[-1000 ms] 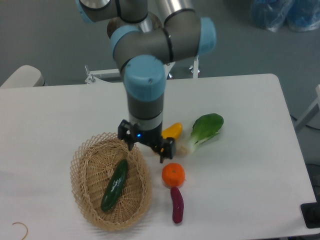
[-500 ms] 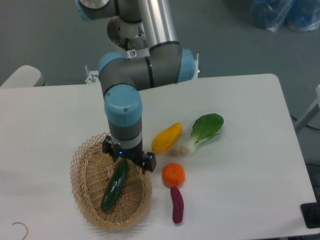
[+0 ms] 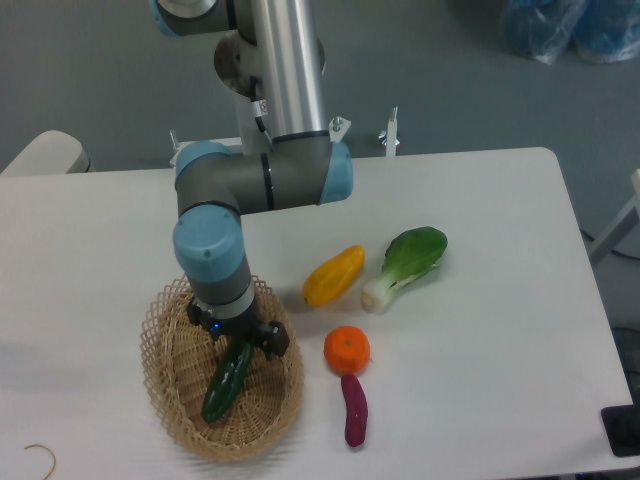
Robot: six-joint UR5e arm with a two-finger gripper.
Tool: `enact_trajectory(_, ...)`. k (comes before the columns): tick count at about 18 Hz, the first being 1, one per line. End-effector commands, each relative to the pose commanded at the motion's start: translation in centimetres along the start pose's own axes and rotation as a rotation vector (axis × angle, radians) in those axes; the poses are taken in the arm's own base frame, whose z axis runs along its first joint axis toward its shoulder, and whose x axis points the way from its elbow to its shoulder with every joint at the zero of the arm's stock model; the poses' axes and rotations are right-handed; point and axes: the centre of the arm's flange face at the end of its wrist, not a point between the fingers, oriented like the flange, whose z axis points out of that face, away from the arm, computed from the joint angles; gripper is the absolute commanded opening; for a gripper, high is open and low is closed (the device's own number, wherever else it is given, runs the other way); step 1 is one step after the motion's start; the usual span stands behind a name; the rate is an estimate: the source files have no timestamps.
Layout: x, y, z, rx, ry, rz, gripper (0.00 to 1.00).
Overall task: Pick up the cucumber from the basket
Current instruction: 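Lower the gripper into the basket and close it on the cucumber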
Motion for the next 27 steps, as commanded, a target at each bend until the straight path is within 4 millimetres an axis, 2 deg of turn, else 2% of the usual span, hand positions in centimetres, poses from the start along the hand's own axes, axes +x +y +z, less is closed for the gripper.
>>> enact_trajectory(1, 0.4, -0.3, 0.3, -0.003, 0.003, -0.003, 1.00)
enact_trajectory(8, 0.2, -1.1, 1.3, -0.001, -0.006, -0.011, 0.98)
enact_trajectory(11, 0.1, -1.4, 1.3, 0.002, -0.007, -0.008, 0.83)
enact_trajectory(14, 0.0, -1.5, 1.1, 0.007, -0.008, -0.004, 0.60)
enact_trajectory(18, -0.1, -1.6, 0.9, 0.012, -0.011, 0.013, 0.39)
enact_trajectory(21, -0.3, -1.9, 0.4, 0.020, -0.016, 0.028, 0.33)
enact_trajectory(24, -0.4, -2.1, -0.2, 0.029, -0.021, 0.044, 0.32)
enact_trajectory(27, -0.9, -2.6, -1.8, 0.047, -0.033, 0.087, 0.32)
